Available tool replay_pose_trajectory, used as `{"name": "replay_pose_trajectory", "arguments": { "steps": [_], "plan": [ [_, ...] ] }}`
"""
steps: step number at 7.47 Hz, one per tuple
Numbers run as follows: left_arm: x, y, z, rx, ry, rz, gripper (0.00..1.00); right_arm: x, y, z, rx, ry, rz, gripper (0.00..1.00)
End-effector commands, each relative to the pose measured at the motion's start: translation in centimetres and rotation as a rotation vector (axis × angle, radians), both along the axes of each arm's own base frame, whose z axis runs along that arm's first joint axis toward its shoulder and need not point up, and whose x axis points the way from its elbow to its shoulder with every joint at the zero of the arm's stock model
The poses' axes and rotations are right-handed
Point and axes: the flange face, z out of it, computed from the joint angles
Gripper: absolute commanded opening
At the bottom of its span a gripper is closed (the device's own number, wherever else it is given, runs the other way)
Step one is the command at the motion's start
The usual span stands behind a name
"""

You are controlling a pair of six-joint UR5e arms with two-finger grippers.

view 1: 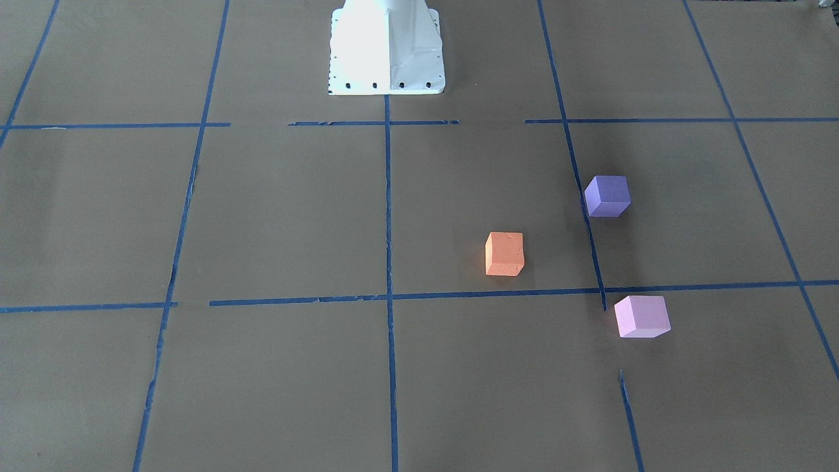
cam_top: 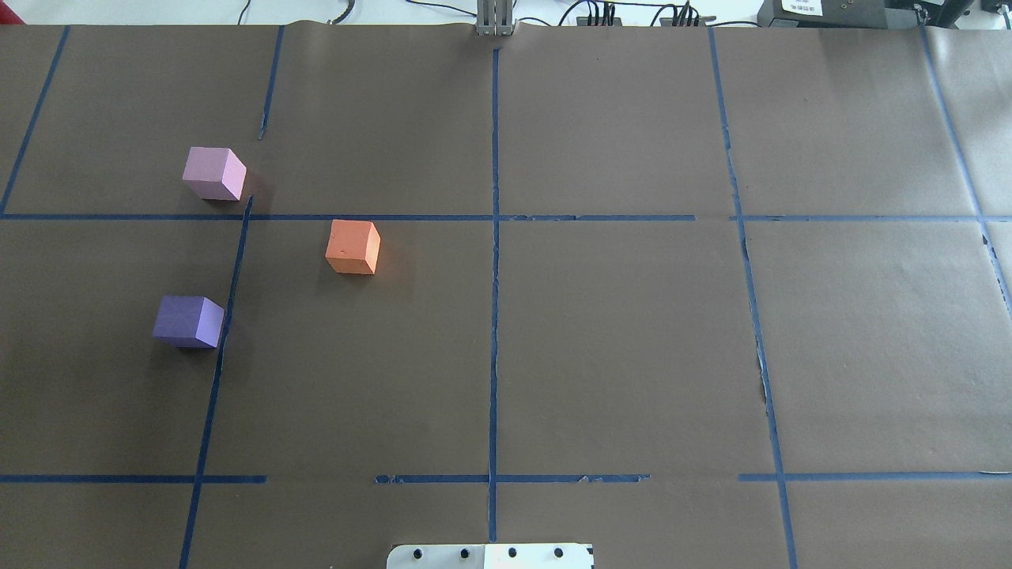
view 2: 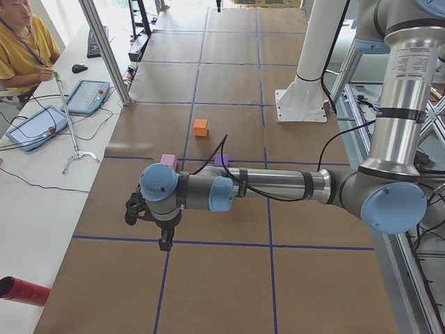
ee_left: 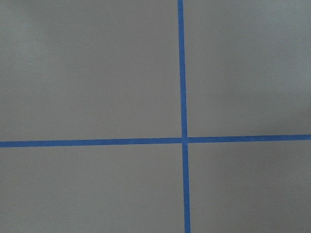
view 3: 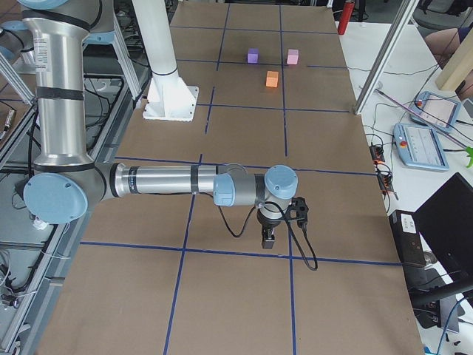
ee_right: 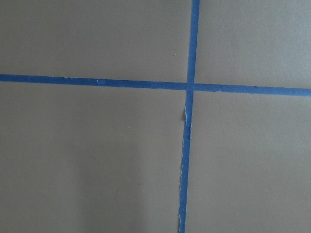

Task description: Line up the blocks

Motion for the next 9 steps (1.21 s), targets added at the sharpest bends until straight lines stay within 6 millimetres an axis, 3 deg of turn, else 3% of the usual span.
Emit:
{"name": "replay_pose_trajectory", "arguments": {
  "steps": [1, 3, 4, 5, 6, 7, 8, 9],
  "plan": [
    [0.0, 0.1, 0.2, 0.000, -0.003, 0.002, 1.00, 0.0, 0.0, 0.0, -0.001, 0.000, 0.000, 1.00],
    [0.2, -0.7, -0.9, 0.029, -0.009, 0.011, 1.00, 0.0, 0.0, 0.0, 0.001, 0.000, 0.000, 1.00],
    [3.6, -3.0, -3.7, 0.071, -0.011, 0.067, 1.00, 0.0, 0.0, 0.0, 0.001, 0.000, 0.000, 1.00],
    [6.5, -3.9, -6.1, 0.098, 0.000, 0.107, 1.00, 0.0, 0.0, 0.0, -0.001, 0.000, 0.000, 1.00],
    [9.3, -5.0, -10.2, 0.084, 0.019, 0.068, 1.00, 0.0, 0.0, 0.0, -0.001, 0.000, 0.000, 1.00],
    [14.4, -5.1, -14.4, 0.060, 0.046, 0.063, 1.00, 0.0, 0.0, 0.0, -0.001, 0.000, 0.000, 1.00],
    [19.6, -6.7, -18.8, 0.052, 0.072, 0.078, 1.00, 0.0, 0.0, 0.0, -0.001, 0.000, 0.000, 1.00],
    [24.7, -7.0, -21.8, 0.037, 0.094, 0.104, 1.00, 0.0, 0.0, 0.0, 0.001, 0.000, 0.000, 1.00]
  ]
}}
